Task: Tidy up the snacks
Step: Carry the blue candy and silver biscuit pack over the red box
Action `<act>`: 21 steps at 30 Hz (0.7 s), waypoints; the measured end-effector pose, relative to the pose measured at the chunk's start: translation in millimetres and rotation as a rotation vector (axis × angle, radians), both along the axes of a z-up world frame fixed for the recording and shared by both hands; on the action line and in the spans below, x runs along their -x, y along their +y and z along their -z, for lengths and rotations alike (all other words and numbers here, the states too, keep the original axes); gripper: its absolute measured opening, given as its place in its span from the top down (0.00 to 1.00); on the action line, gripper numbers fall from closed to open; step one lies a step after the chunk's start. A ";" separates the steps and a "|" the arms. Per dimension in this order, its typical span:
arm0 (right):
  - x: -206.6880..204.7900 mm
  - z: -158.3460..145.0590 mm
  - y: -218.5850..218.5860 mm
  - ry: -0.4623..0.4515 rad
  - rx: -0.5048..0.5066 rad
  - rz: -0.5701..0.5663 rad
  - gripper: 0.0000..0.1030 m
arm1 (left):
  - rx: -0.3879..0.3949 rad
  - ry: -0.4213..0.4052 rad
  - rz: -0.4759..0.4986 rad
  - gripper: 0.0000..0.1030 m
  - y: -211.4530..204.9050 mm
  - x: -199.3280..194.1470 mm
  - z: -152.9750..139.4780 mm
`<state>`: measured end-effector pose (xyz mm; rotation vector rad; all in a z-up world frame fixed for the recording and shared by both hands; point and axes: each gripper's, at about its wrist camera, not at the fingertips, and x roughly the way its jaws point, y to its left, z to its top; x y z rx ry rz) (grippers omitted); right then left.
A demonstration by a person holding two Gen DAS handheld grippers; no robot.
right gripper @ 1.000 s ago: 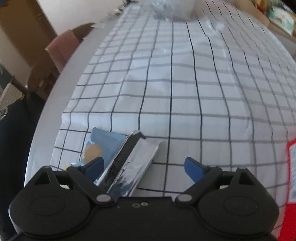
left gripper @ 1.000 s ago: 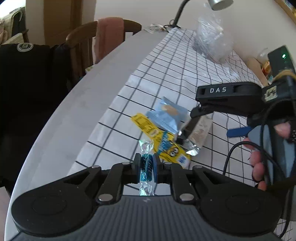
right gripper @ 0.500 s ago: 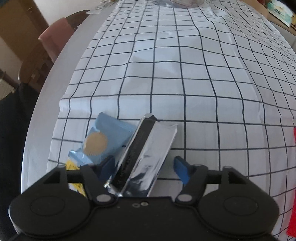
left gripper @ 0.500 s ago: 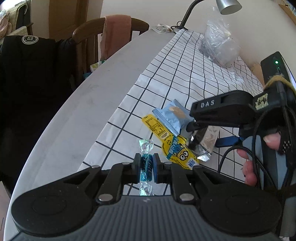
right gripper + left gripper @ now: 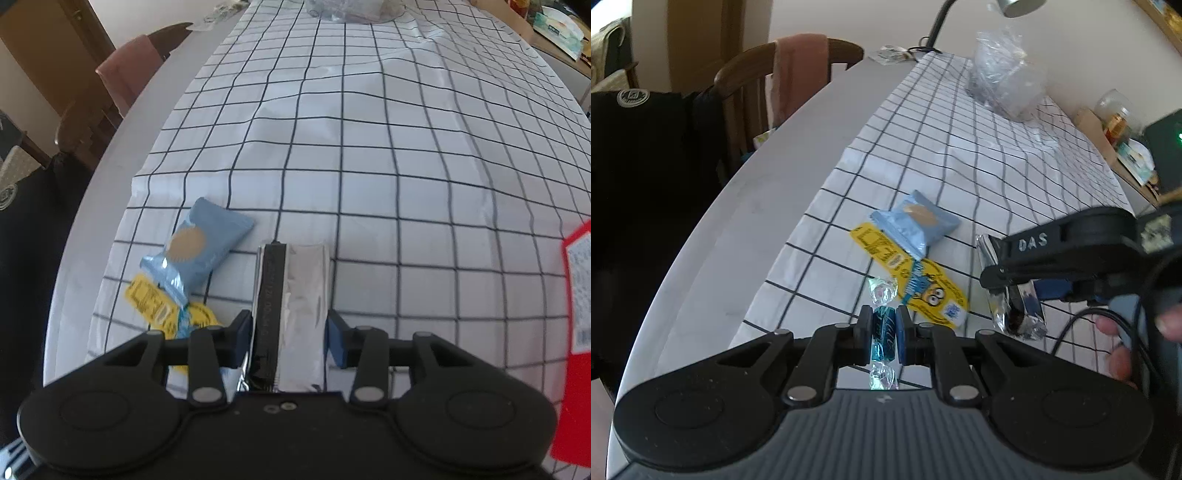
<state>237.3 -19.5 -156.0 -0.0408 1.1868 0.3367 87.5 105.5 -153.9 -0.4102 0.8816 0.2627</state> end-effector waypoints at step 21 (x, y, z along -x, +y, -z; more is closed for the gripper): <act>89.1 -86.2 -146.4 -0.169 -0.057 0.056 0.60 | -0.065 -0.090 0.224 0.88 -103.7 4.2 -72.1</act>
